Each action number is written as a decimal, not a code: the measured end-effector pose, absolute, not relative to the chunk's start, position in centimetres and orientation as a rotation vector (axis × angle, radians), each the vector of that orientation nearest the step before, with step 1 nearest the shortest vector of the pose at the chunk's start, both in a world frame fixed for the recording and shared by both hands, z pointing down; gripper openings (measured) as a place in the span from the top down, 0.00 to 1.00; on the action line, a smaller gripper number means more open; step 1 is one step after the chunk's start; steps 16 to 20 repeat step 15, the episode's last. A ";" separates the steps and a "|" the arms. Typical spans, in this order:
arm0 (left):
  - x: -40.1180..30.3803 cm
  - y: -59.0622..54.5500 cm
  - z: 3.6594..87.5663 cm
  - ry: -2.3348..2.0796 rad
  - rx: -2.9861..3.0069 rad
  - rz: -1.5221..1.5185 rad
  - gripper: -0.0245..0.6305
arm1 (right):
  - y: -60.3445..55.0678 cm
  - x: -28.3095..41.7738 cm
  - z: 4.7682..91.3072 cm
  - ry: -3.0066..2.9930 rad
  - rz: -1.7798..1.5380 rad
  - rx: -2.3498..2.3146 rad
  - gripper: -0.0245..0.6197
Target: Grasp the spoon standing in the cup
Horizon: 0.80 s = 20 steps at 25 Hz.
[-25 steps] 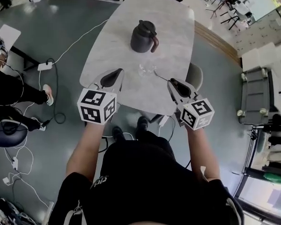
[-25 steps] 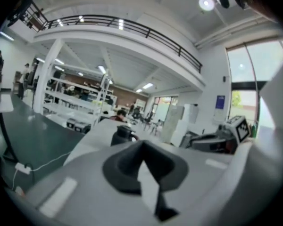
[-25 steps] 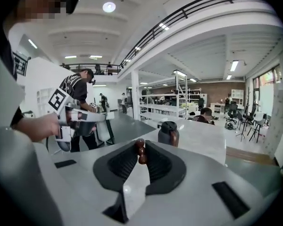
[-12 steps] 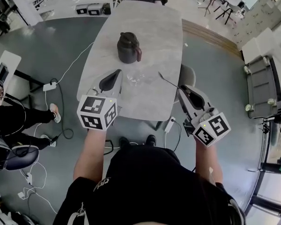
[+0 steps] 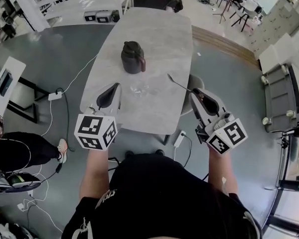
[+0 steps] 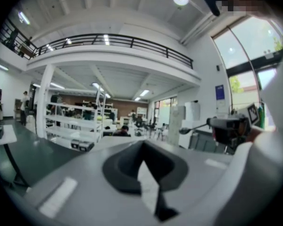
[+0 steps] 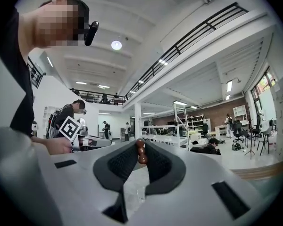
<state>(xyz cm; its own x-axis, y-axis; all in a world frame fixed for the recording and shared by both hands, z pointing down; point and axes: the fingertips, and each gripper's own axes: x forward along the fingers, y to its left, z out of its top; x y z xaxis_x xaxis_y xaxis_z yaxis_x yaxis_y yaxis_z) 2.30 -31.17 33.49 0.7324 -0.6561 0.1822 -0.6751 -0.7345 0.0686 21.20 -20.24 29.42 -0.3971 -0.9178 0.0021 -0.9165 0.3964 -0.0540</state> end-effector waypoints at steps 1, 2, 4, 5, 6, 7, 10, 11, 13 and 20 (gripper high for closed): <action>1.9 -31.4 33.4 -1.096 2.794 0.224 0.95 | -20.4 21.2 29.2 2.606 -0.065 -1.706 0.90; 1.8 -31.7 33.4 -1.106 2.789 0.223 0.95 | -20.5 21.2 29.1 2.609 -0.060 -1.706 0.90; 2.2 -32.2 33.4 -1.102 2.796 0.215 0.95 | -20.5 21.5 29.4 2.603 -0.057 -1.714 0.90; 2.6 -32.3 33.3 -1.090 2.809 0.210 0.95 | -20.5 21.7 29.7 2.596 -0.059 -1.721 0.90; 3.1 -32.4 33.3 -1.074 2.824 0.205 0.95 | -20.5 21.9 30.0 2.587 -0.063 -1.728 0.90; 3.7 -32.6 33.3 -1.059 2.839 0.200 0.95 | -20.5 22.1 30.3 2.579 -0.066 -1.735 0.90; 5.2 -33.1 32.4 -1.024 2.877 0.174 0.95 | -20.9 22.6 30.8 2.564 -0.067 -1.756 0.90; 5.7 -33.1 31.9 -1.017 2.893 0.167 0.95 | -21.0 22.7 30.8 2.562 -0.066 -1.758 0.90; 6.3 -33.2 30.6 -1.011 2.926 0.166 0.95 | -21.1 22.7 30.6 2.558 -0.066 -1.754 0.90; 6.8 -33.1 29.5 -1.006 2.958 0.178 0.95 | -21.1 22.6 30.3 2.554 -0.069 -1.748 0.90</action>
